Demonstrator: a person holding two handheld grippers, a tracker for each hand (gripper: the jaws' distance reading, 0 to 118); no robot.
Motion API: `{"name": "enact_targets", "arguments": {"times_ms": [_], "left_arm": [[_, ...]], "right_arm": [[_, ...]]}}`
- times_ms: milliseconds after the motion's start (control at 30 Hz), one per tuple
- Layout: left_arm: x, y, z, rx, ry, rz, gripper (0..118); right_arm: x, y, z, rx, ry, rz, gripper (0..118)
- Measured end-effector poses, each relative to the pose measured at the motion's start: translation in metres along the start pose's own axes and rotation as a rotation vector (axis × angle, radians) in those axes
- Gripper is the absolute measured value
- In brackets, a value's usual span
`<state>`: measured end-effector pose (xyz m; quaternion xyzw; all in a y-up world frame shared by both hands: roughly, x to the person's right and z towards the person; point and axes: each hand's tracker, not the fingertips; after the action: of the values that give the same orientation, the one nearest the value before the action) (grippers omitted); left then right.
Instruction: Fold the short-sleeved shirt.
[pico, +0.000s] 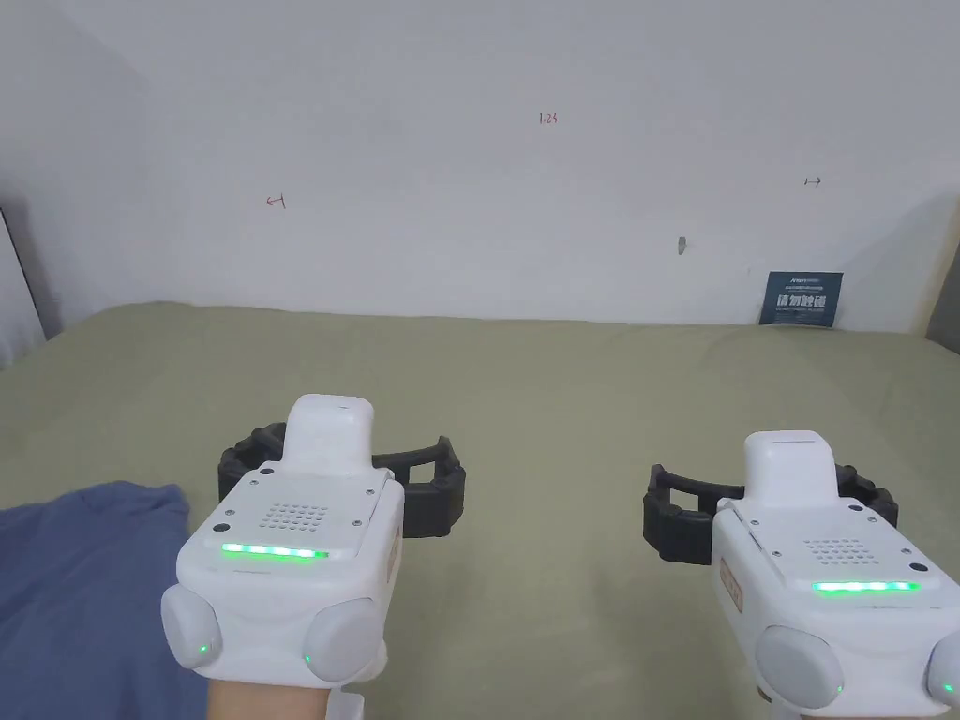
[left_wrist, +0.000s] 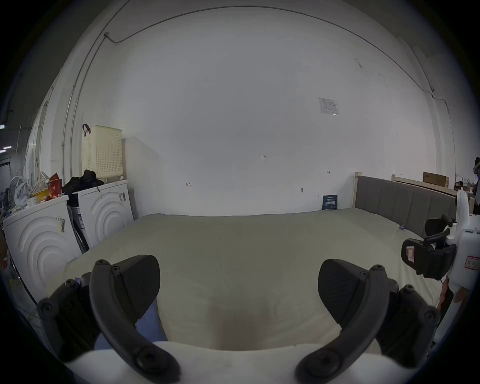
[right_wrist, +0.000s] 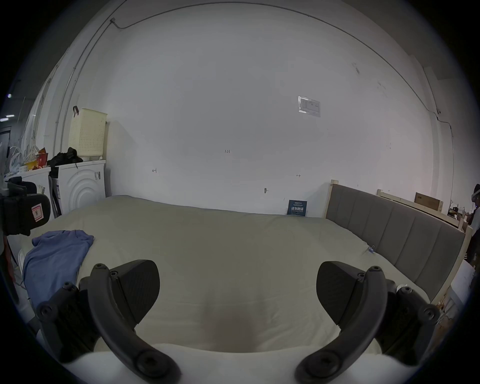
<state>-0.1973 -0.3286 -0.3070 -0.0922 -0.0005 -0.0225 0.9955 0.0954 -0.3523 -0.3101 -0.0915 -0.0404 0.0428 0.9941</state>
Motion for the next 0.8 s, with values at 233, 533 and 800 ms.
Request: {"name": "enact_targets", "arguments": {"times_ms": [233,533,800], "left_arm": [[-0.0018,-0.0023,0.0000,-0.009,0.000,0.003,118],[-0.0022,-0.0012,0.0034,-0.011,0.001,0.013,118],[-0.0016,-0.0023,0.0050,-0.010,-0.007,0.008,118]], "right_arm": [[-0.0014,-0.0025,-0.0023,-0.002,0.005,-0.004,118],[-0.0031,-0.0026,-0.0019,-0.006,0.001,0.004,118],[-0.0046,-0.0032,0.0014,-0.007,0.006,0.001,118]]}}
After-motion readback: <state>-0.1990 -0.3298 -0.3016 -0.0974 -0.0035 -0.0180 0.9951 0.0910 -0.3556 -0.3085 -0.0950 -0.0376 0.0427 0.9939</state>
